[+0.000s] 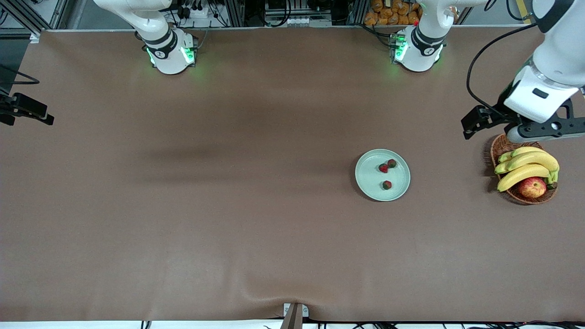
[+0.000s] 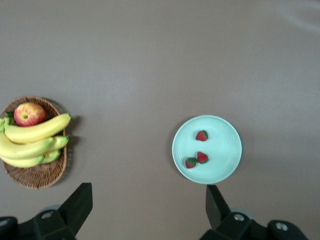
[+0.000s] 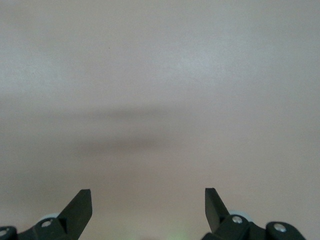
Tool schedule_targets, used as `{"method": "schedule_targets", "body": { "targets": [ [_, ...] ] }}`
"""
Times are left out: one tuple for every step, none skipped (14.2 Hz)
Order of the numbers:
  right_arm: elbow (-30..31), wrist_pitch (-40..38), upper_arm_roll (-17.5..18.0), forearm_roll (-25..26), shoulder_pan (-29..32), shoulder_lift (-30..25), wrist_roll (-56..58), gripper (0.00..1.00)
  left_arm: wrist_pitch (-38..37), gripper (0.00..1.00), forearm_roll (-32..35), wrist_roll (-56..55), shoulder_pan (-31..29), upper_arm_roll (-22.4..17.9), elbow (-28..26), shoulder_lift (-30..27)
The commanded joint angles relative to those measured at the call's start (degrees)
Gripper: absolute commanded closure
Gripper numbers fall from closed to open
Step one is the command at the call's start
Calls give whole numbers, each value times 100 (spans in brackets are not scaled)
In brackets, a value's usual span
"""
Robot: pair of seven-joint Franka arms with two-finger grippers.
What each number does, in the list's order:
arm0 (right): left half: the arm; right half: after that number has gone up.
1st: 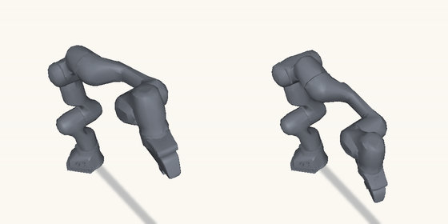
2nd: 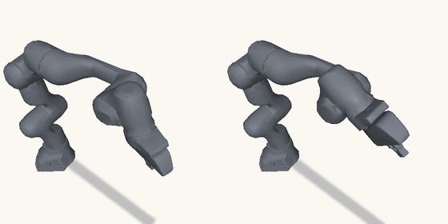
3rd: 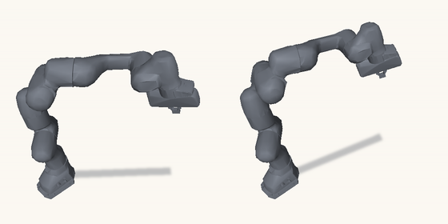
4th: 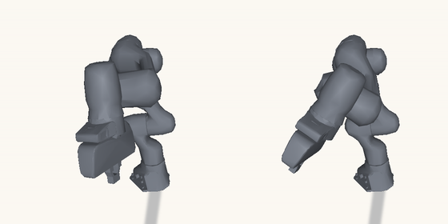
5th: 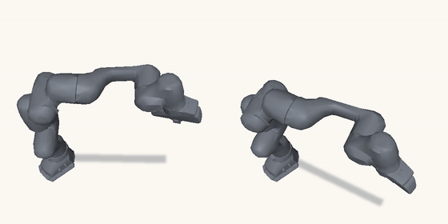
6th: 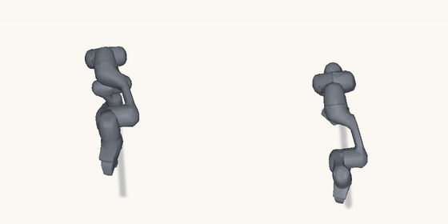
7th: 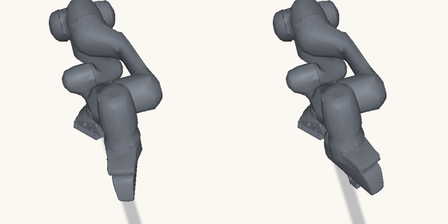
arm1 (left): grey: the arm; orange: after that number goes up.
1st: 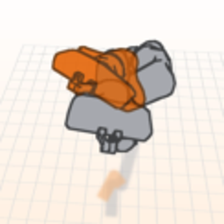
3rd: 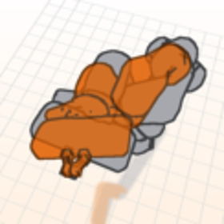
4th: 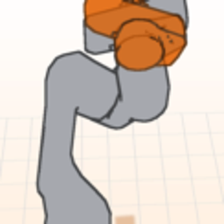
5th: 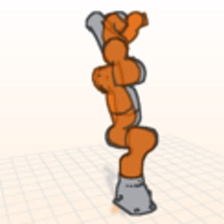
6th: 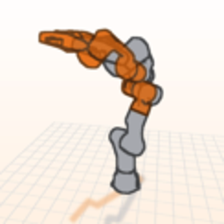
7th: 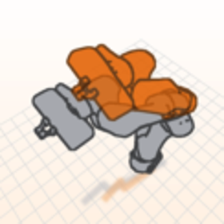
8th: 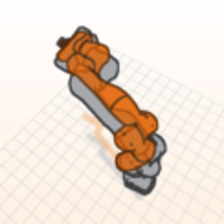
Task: Collect all strawberries into plate
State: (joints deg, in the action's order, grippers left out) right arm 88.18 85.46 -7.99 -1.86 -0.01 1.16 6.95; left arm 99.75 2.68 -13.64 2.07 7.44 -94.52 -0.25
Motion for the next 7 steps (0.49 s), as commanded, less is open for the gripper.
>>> {"method": "schedule_targets", "body": {
  "targets": [
    [138,-3,52,54,10,-160,-88,0,194,0,-163,483,-22,-233,56,69],
    [138,-3,52,54,10,-160,-88,0,194,0,-154,546,-22,-251,65,69],
    [138,6,52,54,10,-160,-88,0,194,0,-154,590,-22,-330,82,86],
    [138,15,52,54,-16,-152,-88,0,194,0,-163,790,-13,-461,91,69],
    [146,24,60,54,-16,-151,-88,0,185,0,-163,958,-13,-489,91,25],
    [138,24,61,54,-16,-151,-88,0,133,0,-172,977,-5,-489,100,-1],
    [138,24,61,54,-8,-151,-88,0,132,0,-172,1020,-5,-524,126,-2]
  ]
}}
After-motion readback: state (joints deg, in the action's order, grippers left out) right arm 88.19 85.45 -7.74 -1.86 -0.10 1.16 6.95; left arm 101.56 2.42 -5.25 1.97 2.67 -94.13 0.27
